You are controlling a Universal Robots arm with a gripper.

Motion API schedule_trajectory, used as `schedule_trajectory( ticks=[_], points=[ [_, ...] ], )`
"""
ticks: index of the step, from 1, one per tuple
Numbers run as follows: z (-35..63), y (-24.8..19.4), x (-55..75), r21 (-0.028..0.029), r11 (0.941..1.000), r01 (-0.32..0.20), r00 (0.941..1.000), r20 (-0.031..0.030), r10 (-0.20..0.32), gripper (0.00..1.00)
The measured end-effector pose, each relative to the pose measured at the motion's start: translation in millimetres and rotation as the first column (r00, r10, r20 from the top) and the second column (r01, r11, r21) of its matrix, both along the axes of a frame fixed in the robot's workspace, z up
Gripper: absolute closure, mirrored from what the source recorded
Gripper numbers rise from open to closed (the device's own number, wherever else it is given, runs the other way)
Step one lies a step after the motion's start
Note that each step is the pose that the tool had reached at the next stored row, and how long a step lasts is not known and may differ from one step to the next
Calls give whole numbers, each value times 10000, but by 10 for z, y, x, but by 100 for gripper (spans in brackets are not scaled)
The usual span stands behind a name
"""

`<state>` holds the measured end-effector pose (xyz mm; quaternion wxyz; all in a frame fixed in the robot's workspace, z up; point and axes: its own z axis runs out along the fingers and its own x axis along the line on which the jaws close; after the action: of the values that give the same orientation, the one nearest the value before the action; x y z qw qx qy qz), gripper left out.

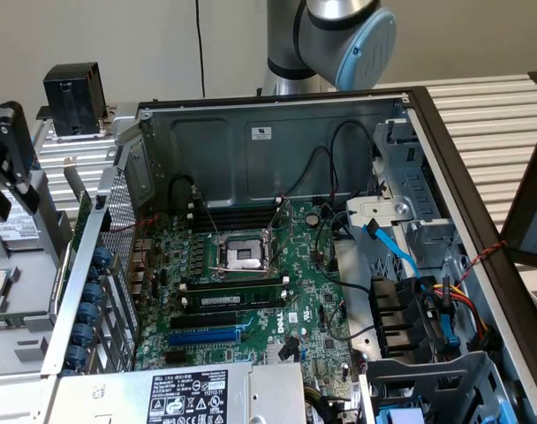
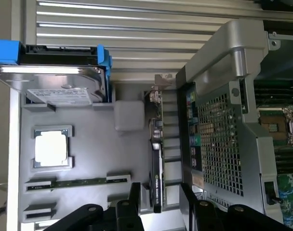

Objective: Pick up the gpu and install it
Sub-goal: 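Pick up the gpu and move the gpu toward the slot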

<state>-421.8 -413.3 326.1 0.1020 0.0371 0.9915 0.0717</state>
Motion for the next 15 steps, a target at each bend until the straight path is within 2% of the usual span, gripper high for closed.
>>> schedule_trajectory(
  ticks=[4,5,8,9,15],
  points=[
    [-63,0,52,-16,10000,50,10000,1,-50,55],
    [-68,1,54,-56,9999,85,10000,-3,-85,55],
    [-81,1,54,-282,9995,166,9999,-2,-166,55],
    [-90,2,54,-323,9993,193,9998,0,-193,55],
    [-197,29,55,-327,9987,391,9992,-1,-391,55]
  ],
)
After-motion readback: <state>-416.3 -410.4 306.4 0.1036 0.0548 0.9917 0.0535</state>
